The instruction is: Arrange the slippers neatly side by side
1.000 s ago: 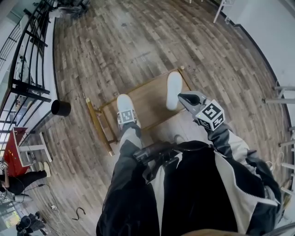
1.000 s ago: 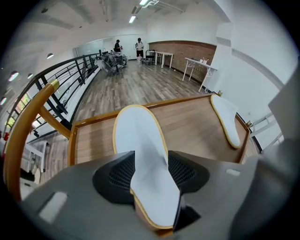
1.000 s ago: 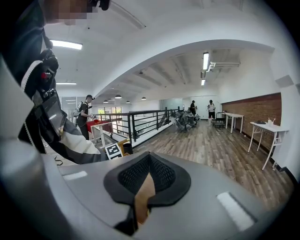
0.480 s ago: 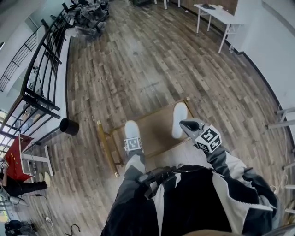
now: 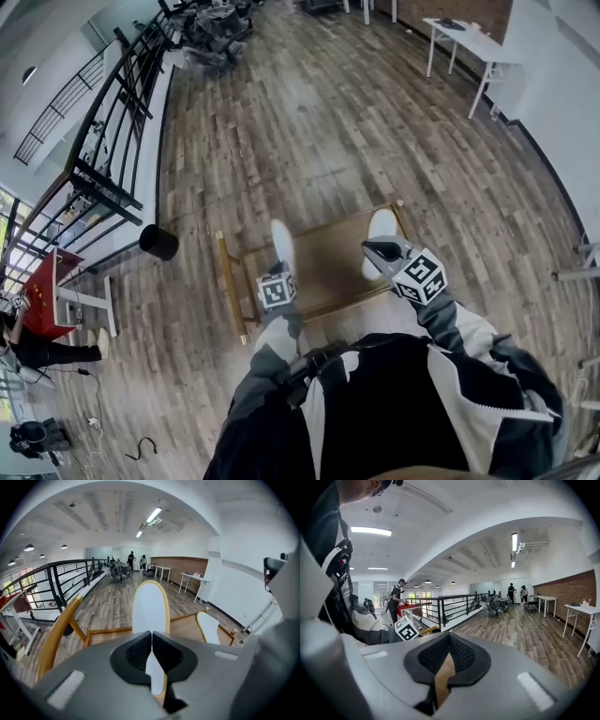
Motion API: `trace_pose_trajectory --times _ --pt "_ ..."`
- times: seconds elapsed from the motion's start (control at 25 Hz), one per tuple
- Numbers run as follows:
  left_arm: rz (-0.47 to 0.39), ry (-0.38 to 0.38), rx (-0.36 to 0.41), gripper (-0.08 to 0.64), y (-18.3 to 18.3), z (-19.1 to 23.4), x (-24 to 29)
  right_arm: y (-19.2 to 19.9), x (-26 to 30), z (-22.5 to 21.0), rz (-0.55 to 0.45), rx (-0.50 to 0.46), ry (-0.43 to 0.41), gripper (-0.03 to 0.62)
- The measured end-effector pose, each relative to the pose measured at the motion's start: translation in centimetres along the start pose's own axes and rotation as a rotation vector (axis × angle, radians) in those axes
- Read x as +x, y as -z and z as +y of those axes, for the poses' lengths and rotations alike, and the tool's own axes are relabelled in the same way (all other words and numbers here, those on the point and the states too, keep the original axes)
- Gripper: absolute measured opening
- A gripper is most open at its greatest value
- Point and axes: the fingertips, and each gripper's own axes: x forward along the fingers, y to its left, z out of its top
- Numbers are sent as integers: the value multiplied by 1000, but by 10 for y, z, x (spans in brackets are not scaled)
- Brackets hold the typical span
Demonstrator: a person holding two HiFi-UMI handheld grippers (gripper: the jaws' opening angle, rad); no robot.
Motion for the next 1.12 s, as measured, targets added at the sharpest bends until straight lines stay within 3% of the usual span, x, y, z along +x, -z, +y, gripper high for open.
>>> trace_pose_trajectory --times 0.36,0.68,1.12 --pt "-290 28 92 23 -82 -39 -90 -7 16 20 -22 -12 -76 5" --pt "-490 40 180 23 -119 -76 -180 -34 19 27 -73 -50 -97 5" --pt "-515 5 234 23 -115 -86 -211 -41 18 25 -95 -53 -101 5"
